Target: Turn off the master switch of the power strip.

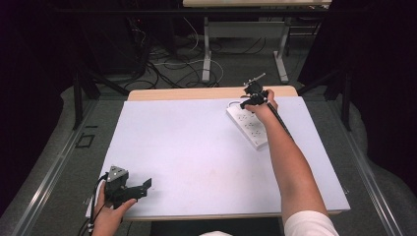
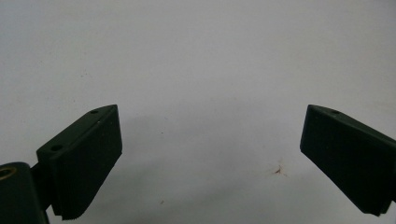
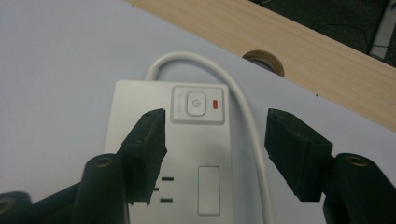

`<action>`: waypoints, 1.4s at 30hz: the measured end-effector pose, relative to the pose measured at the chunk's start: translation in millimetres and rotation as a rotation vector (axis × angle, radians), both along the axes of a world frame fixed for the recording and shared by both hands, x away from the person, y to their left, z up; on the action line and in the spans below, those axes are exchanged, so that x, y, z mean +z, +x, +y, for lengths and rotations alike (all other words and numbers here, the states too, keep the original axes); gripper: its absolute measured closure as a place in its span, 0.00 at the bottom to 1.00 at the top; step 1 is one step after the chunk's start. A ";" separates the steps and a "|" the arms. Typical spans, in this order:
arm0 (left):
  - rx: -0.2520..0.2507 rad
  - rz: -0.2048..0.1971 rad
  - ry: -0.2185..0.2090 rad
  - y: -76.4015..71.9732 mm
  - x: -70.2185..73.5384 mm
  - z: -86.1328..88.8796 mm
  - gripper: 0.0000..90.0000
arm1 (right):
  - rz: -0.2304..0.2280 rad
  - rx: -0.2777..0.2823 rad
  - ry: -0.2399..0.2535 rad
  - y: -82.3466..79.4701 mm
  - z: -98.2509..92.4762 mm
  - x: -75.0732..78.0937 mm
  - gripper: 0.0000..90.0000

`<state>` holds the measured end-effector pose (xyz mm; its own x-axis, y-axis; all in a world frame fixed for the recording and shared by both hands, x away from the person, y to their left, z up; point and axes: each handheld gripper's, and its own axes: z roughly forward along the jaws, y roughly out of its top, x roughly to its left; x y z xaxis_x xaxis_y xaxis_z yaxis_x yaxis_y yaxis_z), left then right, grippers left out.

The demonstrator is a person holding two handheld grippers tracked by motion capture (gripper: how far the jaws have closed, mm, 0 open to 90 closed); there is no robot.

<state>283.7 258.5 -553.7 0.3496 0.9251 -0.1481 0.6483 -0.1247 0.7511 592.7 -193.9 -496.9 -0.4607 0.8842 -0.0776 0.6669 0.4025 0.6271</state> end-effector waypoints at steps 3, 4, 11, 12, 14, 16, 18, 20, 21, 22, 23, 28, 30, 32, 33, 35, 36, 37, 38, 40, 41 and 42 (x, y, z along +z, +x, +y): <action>-0.003 -0.001 -0.009 0.5 0.7 -0.2 0.07 | 0.009 0.018 -0.049 -4.0 1.7 0.2 0.38; -0.008 0.000 -0.012 0.9 1.0 -0.4 0.07 | 0.027 0.016 -0.037 -5.3 2.1 0.9 0.38; -0.043 -0.008 -0.015 2.9 2.8 -2.9 0.07 | 0.049 -0.005 0.032 -16.0 3.6 13.8 0.17; -0.045 -0.011 -0.015 3.2 2.6 -3.6 0.07 | 0.048 -0.001 0.034 -17.4 2.9 16.3 0.16; -0.054 -0.011 -0.016 3.9 2.8 -4.8 0.07 | 0.034 -0.007 0.038 -20.4 2.8 19.8 0.12; -0.063 -0.014 -0.008 4.8 3.1 -5.6 0.07 | 0.032 0.001 0.053 -22.3 2.9 20.8 0.06; -0.062 -0.021 -0.011 5.5 3.5 -6.4 0.07 | 0.042 -0.009 0.050 -25.9 4.1 22.8 0.03; -0.060 -0.026 -0.012 6.3 3.9 -6.9 0.07 | 0.050 -0.007 0.044 -29.8 5.3 24.2 0.00; -0.058 -0.027 -0.015 6.5 4.0 -7.3 0.07 | 0.053 -0.006 0.039 -31.8 6.0 25.4 0.00; -0.057 -0.025 -0.021 6.7 4.1 -8.1 0.07 | 0.043 -0.011 0.038 -33.9 7.0 25.5 0.00; -0.059 -0.032 -0.016 7.2 4.3 -8.3 0.07 | 0.060 -0.011 0.043 -36.8 8.7 26.8 0.00; -0.060 -0.029 -0.026 11.0 4.7 -10.7 0.07 | 0.050 -0.001 0.021 -48.4 12.8 33.1 0.00; -0.061 -0.027 -0.023 12.7 4.0 -11.6 0.07 | 0.051 -0.019 0.014 -53.4 14.0 36.8 0.00; -0.064 -0.025 -0.026 13.8 3.9 -13.1 0.07 | 0.045 -0.023 0.008 -58.4 14.8 39.8 0.00; -0.068 -0.027 -0.019 14.3 4.1 -13.4 0.07 | 0.039 -0.014 0.010 -61.5 15.0 41.5 0.00; -0.066 -0.030 -0.025 14.7 3.9 -14.8 0.07 | 0.031 -0.006 0.033 -67.7 13.9 44.7 0.00; -0.067 -0.030 -0.025 15.0 4.0 -15.2 0.07 | 0.027 -0.012 0.049 -71.3 13.8 45.6 0.00; -0.072 -0.029 -0.023 15.2 4.3 -15.3 0.07 | 0.022 -0.010 0.050 -74.5 12.4 46.9 0.00; -0.075 -0.028 -0.021 15.7 4.2 -15.3 0.07 | 0.017 0.000 0.046 -77.4 10.4 47.9 0.00; -0.075 -0.030 -0.024 16.1 3.6 -16.5 0.07 | 0.016 0.008 0.057 -83.8 7.4 50.1 0.00; -0.073 -0.033 -0.024 16.1 3.4 -17.0 0.07 | 0.009 0.012 0.056 -87.0 5.3 51.2 0.00; -0.071 -0.033 -0.026 16.2 3.4 -17.3 0.07 | 0.008 0.014 0.063 -90.1 3.8 52.2 0.00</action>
